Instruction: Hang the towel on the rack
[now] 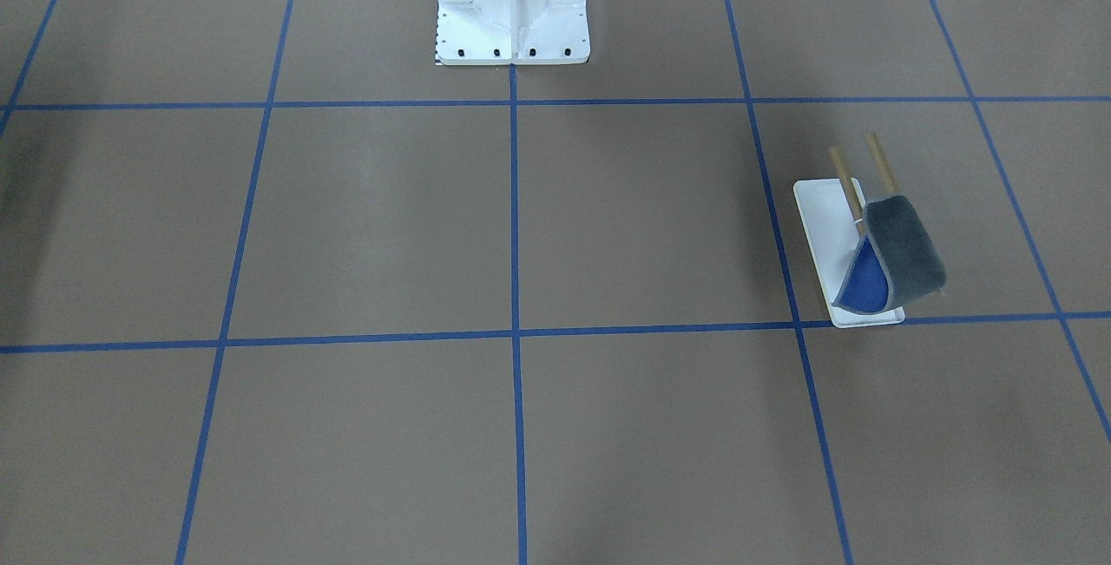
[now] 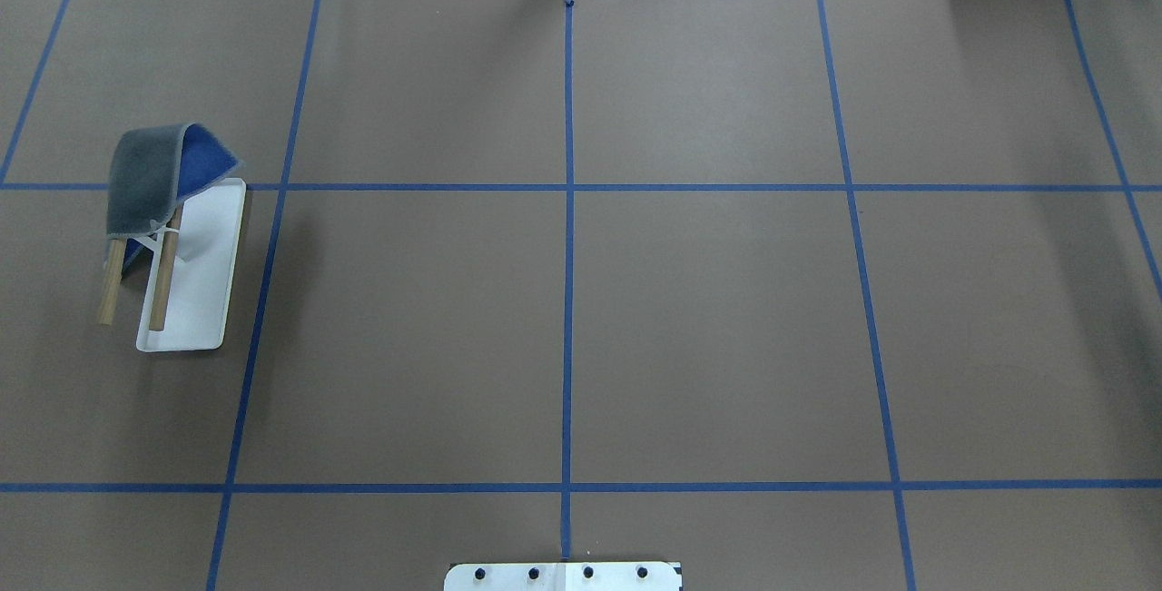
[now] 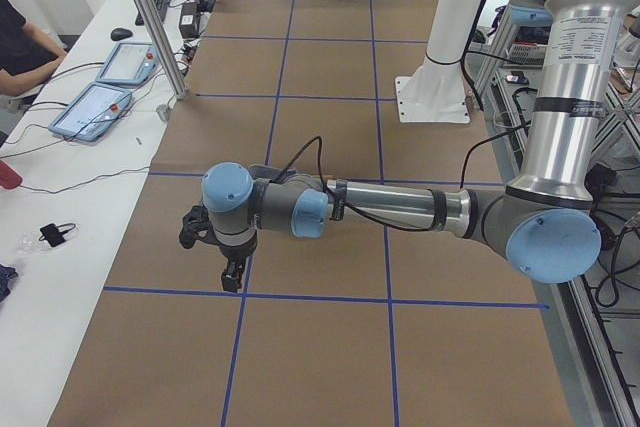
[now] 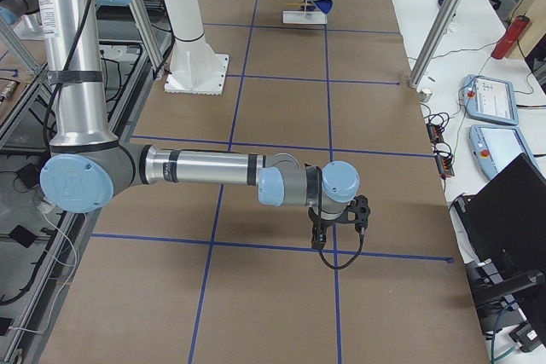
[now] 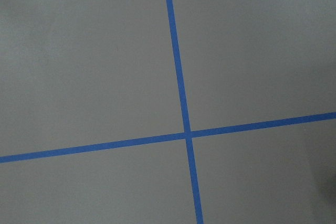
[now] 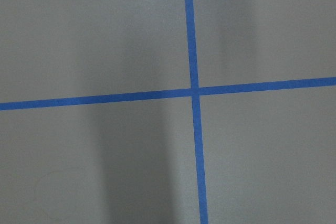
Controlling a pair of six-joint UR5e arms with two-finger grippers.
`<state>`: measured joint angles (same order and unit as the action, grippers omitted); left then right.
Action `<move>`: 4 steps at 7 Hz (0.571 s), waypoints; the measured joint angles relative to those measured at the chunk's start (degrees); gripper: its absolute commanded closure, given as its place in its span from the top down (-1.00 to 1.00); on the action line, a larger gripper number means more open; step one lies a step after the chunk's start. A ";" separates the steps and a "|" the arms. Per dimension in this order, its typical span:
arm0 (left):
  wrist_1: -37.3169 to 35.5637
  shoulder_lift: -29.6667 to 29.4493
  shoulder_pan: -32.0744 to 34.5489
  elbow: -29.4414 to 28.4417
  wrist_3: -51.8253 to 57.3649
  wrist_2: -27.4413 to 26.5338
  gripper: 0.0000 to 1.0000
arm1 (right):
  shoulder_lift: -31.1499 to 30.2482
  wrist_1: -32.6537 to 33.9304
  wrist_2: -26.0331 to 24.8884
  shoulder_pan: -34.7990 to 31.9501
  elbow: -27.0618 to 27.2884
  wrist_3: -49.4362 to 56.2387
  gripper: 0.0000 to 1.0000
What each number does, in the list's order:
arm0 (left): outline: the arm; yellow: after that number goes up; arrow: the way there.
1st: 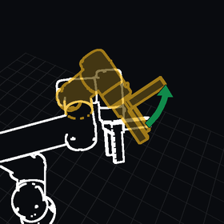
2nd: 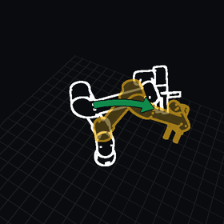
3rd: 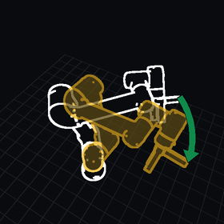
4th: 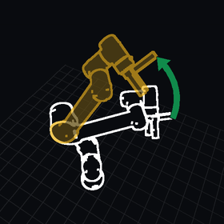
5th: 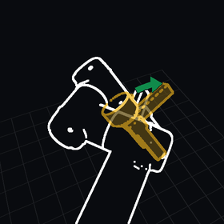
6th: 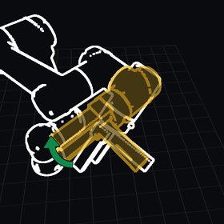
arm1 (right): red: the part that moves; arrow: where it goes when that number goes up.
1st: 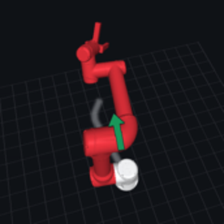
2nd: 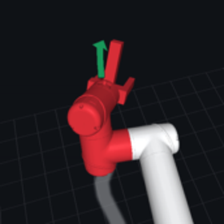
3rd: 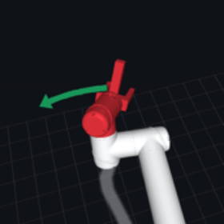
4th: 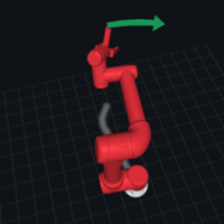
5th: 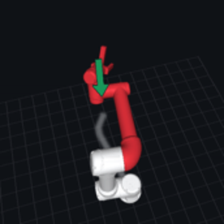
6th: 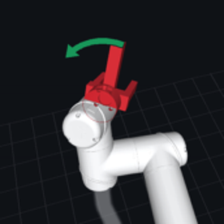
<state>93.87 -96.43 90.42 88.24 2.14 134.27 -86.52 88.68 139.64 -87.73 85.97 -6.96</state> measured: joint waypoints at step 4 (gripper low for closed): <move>0.03 0.03 -0.10 0.01 -0.03 -0.22 0.97 | 0.26 1.95 -3.34 0.17 0.69 0.07 1.00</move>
<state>93.90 -96.40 90.33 88.24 2.11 134.06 -86.26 90.63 136.30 -87.56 86.66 -6.89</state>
